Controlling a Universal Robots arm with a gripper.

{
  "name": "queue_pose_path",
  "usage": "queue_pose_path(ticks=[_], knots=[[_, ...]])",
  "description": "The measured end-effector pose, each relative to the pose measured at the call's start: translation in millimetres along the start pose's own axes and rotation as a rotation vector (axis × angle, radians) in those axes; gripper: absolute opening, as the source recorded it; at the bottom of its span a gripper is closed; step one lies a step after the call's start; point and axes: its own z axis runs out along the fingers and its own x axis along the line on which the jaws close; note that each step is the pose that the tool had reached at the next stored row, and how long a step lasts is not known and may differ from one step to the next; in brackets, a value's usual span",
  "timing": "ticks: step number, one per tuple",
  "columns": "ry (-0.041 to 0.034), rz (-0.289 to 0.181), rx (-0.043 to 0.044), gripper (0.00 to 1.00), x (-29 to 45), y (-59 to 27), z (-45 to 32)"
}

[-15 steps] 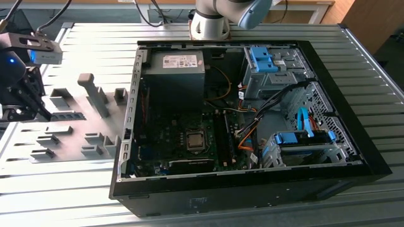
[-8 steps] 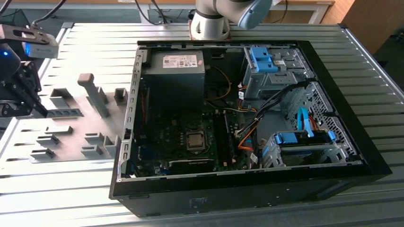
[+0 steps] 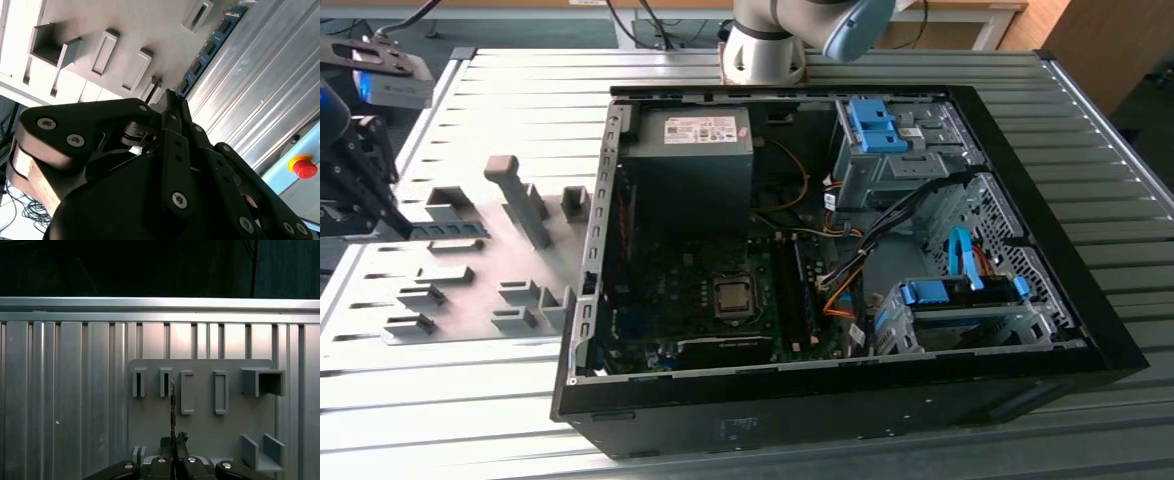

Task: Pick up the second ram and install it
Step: 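Pick up the second ram and move it above second insertion slot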

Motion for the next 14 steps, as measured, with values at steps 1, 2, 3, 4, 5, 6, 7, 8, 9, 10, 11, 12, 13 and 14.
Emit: queue_pose_path(ticks=[1, 2, 3, 4, 5, 6, 7, 8, 9, 10, 11, 12, 13, 14], knots=[[0.0000, 0.000, 0.0000, 0.14, 0.0, 0.0, -1.6], [-0.0001, 0.000, 0.0001, 0.14, 0.0, 0.0, -3.4], [-0.0001, 0.000, 0.0001, 0.14, -0.1, 0.0, -5.1], [-0.0001, 0.000, 0.0001, 0.14, -0.1, 0.0, -6.9], [0.0000, 0.000, 0.0000, 0.14, -0.1, 0.0, -8.8], [0.0000, 0.000, 0.0000, 0.14, -0.1, 0.0, -10.6], [0.0000, 0.000, 0.0001, 0.14, -0.1, 0.0, -12.4], [0.0000, 0.000, 0.0000, 0.14, -0.2, -0.1, -14.3], [0.0000, 0.000, 0.0000, 0.14, -0.2, -0.1, -16.2], [0.0000, 0.000, 0.0001, 0.14, -0.2, 0.0, -18.0], [-0.0001, 0.000, 0.0001, 0.14, -0.3, -0.1, -19.8], [0.0000, 0.000, 0.0001, 0.14, -0.3, -0.1, -21.7], [-0.0001, 0.000, 0.0001, 0.14, -0.3, -0.1, -23.5], [0.0000, 0.000, 0.0001, 0.14, -0.3, -0.1, -25.4]])
